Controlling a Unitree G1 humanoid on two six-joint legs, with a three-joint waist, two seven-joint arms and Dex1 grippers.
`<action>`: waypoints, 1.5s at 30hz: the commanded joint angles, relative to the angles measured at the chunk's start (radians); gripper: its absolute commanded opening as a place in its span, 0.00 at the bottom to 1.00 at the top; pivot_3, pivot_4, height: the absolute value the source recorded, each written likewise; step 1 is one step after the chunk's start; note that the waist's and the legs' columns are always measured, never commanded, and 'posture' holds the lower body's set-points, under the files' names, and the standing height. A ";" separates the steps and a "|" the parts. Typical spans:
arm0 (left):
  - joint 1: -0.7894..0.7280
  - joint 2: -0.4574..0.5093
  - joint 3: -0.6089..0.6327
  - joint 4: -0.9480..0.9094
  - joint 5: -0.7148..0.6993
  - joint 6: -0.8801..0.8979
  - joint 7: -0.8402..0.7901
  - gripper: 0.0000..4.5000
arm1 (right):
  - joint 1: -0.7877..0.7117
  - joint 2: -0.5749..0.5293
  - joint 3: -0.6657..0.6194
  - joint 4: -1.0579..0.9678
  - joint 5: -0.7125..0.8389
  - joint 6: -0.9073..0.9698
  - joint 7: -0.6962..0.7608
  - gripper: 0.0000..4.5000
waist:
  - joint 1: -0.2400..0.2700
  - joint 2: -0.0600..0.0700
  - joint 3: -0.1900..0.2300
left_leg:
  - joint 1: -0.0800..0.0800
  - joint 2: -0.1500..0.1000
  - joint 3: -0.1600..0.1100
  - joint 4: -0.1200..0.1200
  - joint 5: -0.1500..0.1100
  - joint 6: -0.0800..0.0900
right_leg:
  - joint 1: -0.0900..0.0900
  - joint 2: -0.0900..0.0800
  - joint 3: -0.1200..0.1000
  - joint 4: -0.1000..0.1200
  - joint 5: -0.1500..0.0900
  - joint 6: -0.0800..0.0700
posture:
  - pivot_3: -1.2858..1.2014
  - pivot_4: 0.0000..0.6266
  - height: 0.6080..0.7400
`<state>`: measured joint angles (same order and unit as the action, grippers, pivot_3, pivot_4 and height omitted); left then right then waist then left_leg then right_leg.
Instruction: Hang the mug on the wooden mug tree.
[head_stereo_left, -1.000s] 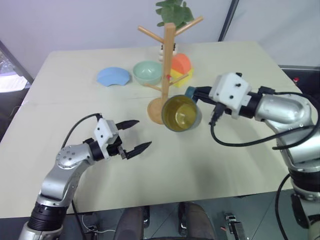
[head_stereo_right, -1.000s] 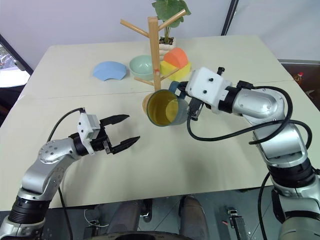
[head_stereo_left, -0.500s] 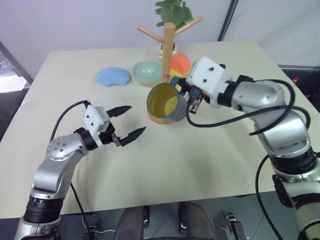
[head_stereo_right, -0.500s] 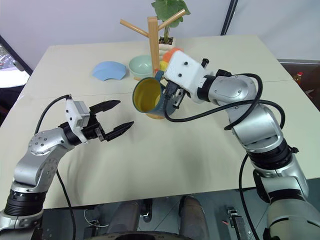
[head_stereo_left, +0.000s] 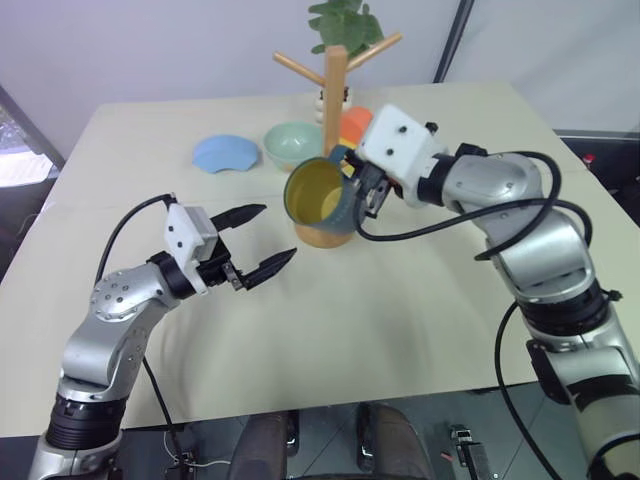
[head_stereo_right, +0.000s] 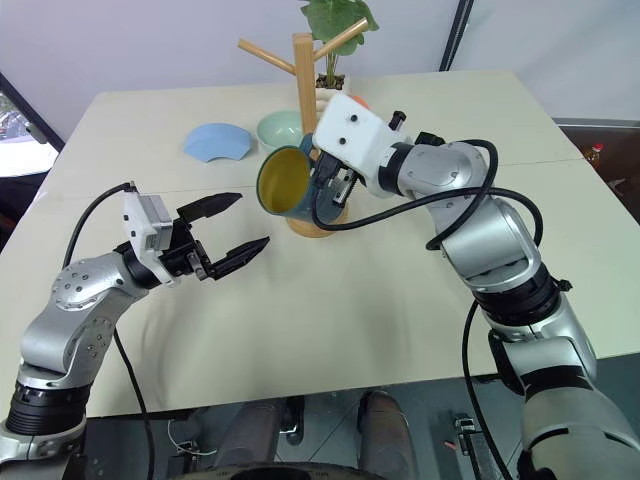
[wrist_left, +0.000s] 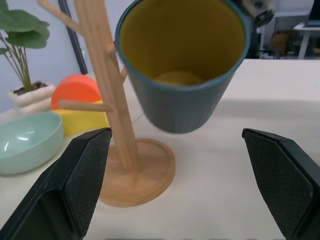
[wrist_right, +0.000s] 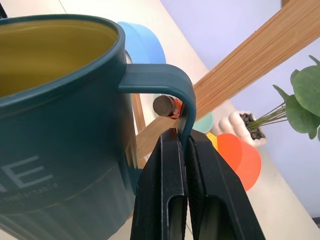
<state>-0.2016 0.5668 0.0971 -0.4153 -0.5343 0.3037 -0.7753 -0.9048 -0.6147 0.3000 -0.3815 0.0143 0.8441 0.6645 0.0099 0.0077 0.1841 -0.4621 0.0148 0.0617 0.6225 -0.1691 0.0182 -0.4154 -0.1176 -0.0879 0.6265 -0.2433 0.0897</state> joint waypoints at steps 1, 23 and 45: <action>-0.021 0.010 0.034 -0.054 -0.033 0.014 0.013 1.00 | -0.036 0.012 -0.012 0.004 -0.021 -0.025 -0.014 0.01 | 0.000 0.000 0.000 | 0.000 0.000 0.000 0.001 0.000 0.000 | 0.000 0.000 0.000 0.001 0.000 0.000 | 0.52 0.24 1.00; -0.045 0.005 0.057 -0.081 -0.075 0.039 0.050 1.00 | -0.074 0.071 0.007 0.095 -0.080 -0.024 -0.019 0.01 | 0.001 0.000 0.000 | -0.002 0.002 0.002 0.005 -0.002 -0.003 | -0.005 0.000 0.001 0.004 0.000 -0.001 | 0.52 0.24 1.00; 0.005 -0.032 0.128 0.005 -0.061 0.048 0.143 1.00 | 0.132 0.041 -0.382 0.036 0.169 -0.079 0.082 0.62 | 0.004 -0.003 -0.001 | -0.003 0.002 0.003 0.004 -0.002 -0.002 | -0.005 0.000 0.001 0.004 0.000 -0.001 | 0.52 0.24 1.00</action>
<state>-0.2088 0.5436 0.1762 -0.4288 -0.5997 0.3626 -0.6664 -0.8255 -0.5812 0.0271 -0.3369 0.1066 0.7885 0.7281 0.0139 0.0045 0.1833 -0.4653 0.0165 0.0648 0.6262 -0.1707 0.0160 -0.4198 -0.1176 -0.0865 0.6297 -0.2430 0.0891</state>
